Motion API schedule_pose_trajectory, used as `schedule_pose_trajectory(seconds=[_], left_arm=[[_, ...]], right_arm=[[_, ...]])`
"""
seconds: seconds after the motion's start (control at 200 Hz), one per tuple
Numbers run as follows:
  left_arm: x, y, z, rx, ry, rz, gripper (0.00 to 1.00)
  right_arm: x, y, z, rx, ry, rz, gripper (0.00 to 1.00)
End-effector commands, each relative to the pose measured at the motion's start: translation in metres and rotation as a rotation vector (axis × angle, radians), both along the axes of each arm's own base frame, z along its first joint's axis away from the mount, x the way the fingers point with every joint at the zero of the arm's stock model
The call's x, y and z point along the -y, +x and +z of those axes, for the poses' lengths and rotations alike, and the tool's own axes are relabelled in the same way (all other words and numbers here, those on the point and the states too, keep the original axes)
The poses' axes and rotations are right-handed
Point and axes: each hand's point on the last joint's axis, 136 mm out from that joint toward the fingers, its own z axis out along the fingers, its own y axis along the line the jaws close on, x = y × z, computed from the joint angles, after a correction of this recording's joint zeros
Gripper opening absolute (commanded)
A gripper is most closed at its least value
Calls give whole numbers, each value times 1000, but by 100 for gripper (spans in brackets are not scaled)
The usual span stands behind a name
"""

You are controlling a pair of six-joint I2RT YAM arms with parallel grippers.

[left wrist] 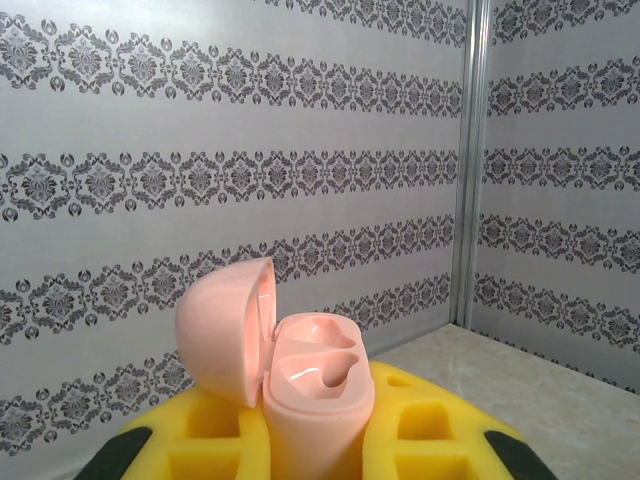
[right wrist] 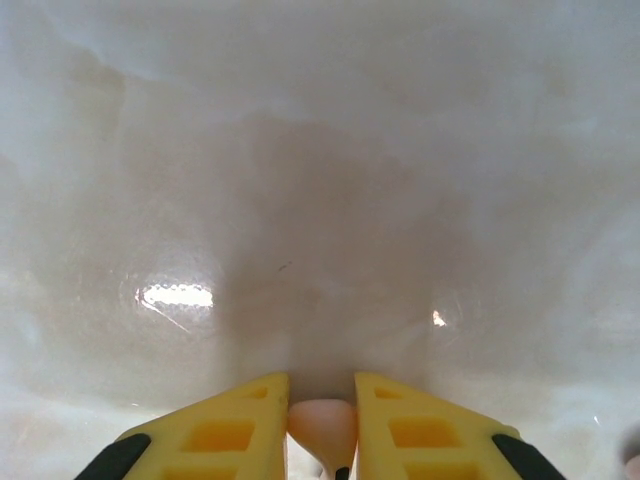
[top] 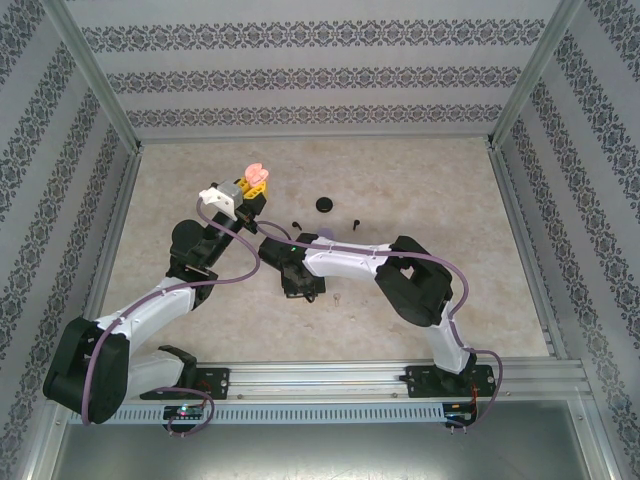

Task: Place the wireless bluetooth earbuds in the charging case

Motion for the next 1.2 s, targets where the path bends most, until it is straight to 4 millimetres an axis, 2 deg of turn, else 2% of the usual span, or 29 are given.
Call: schedule_pose_trajectory(seconds=[0.0,0.15,0.36,0.635,0.804,0.994,1.194], left_arm=[[0,-3,13,39,-31,-18,0],[1,-3,14,31,-29,-24,0],[6,-5,19,23,-19,-52,0],[11,-9,9,-20,19,-86,0],[17,-19,6,-22,35,-141,0],[27,-24,-2,-40,57,-211,0],[40,-26,-9,-46,97,-276,0]], right_arm=[[8,-18,-15,-37,-41,26,16],[16,-7,1,35,-26,33,13],[35,21,43,151,19,34,13],[73,70,107,305,98,-7,13],[90,101,164,432,182,-20,13],[85,122,230,569,263,37,13],[66,124,288,719,379,156,13]])
